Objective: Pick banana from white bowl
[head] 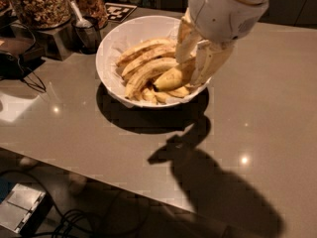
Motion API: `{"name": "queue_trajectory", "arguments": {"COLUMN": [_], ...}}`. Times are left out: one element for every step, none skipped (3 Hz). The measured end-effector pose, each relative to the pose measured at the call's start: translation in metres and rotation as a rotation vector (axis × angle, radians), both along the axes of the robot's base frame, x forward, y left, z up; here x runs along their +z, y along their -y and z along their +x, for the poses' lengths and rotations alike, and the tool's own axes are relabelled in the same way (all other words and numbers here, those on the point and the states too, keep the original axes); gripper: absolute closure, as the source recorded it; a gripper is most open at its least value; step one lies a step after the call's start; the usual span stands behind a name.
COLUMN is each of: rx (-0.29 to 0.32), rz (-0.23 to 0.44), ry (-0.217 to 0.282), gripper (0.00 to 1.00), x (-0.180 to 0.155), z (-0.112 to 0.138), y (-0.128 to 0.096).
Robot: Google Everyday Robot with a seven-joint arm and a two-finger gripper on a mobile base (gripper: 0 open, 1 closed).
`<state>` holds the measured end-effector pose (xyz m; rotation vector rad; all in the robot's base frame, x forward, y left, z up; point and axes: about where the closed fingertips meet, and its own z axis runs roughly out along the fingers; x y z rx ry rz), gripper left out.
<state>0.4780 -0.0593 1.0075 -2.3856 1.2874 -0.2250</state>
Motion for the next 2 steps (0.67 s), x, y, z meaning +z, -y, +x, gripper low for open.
{"name": "queue_trajectory", "arguments": {"rx": [-0.066, -0.068], "rz": [0.000, 0.000], "ry": [-0.041, -0.040], "gripper": [1.00, 1.00], "x": [0.0082, 0.0092], "z": [-0.0303, -0.0313], "y": [0.0127, 0.0125]}}
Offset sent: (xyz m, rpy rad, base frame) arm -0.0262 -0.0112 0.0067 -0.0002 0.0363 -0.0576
